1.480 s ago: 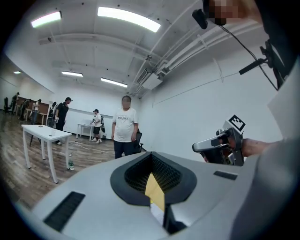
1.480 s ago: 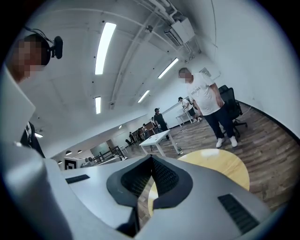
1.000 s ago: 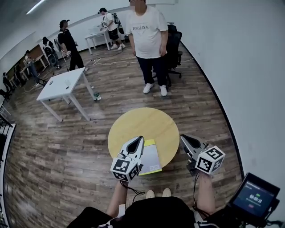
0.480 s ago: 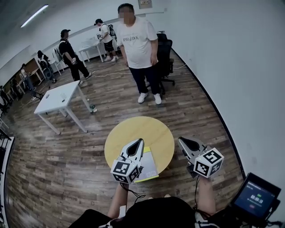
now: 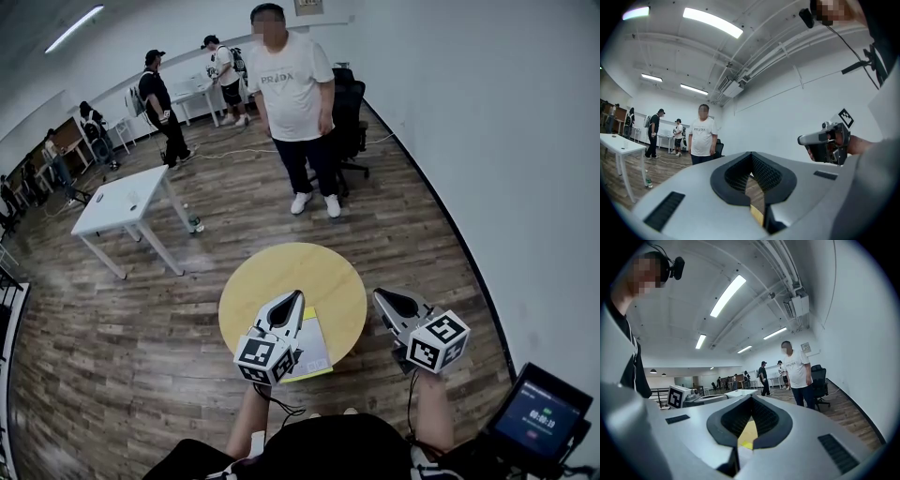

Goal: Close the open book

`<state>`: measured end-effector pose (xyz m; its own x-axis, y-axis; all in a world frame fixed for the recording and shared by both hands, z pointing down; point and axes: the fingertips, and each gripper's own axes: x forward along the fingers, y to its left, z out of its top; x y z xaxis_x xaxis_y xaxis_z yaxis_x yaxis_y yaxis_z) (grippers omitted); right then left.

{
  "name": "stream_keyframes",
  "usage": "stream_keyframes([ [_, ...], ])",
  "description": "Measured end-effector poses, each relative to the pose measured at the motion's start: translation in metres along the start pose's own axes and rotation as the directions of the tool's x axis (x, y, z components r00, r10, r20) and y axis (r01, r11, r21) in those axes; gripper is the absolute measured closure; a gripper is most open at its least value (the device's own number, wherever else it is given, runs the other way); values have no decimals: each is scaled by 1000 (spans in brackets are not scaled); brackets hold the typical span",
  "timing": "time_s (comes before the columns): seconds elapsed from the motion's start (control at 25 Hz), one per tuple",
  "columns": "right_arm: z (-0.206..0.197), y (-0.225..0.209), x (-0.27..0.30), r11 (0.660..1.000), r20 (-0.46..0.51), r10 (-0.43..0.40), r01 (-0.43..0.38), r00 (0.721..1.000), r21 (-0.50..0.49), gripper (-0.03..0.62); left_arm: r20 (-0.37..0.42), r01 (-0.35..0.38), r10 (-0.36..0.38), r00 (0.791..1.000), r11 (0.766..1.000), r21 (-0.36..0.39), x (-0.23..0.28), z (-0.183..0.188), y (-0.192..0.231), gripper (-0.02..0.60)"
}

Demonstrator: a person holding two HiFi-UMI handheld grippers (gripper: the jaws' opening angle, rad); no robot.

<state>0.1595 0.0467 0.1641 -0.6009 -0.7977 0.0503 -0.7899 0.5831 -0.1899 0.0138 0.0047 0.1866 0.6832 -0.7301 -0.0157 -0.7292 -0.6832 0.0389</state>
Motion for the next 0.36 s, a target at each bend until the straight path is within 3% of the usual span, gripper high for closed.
stream_keyframes([
  [0.36,-5,-5,8,1000,1,4,-4,1000,8,589,2,1,-1,1000,1000,10,5,-1,4,583],
])
